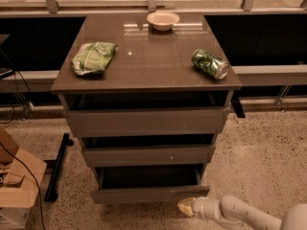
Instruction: Close bottom drawer
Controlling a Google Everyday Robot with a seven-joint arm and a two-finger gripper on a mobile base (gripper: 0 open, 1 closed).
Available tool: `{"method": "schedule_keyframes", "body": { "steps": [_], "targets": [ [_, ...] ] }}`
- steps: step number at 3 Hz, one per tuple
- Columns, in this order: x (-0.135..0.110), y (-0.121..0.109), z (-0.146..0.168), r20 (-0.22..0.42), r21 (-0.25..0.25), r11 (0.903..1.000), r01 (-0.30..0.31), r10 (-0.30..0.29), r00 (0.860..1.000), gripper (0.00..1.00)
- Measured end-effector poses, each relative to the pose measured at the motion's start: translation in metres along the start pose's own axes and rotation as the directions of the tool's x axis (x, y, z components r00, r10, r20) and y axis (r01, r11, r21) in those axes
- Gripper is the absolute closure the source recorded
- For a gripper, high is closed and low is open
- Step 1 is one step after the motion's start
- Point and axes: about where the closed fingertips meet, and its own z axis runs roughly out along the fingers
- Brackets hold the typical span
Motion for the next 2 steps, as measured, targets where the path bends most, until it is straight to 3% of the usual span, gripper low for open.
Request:
{"method": "schedule_keyframes", "body": {
  "steps": [2],
  "targets": [
    [-0.030,-0.017,0.025,0.112,0.067,0.9957,0.064,-0.072,0.991,1.00]
  ]
}}
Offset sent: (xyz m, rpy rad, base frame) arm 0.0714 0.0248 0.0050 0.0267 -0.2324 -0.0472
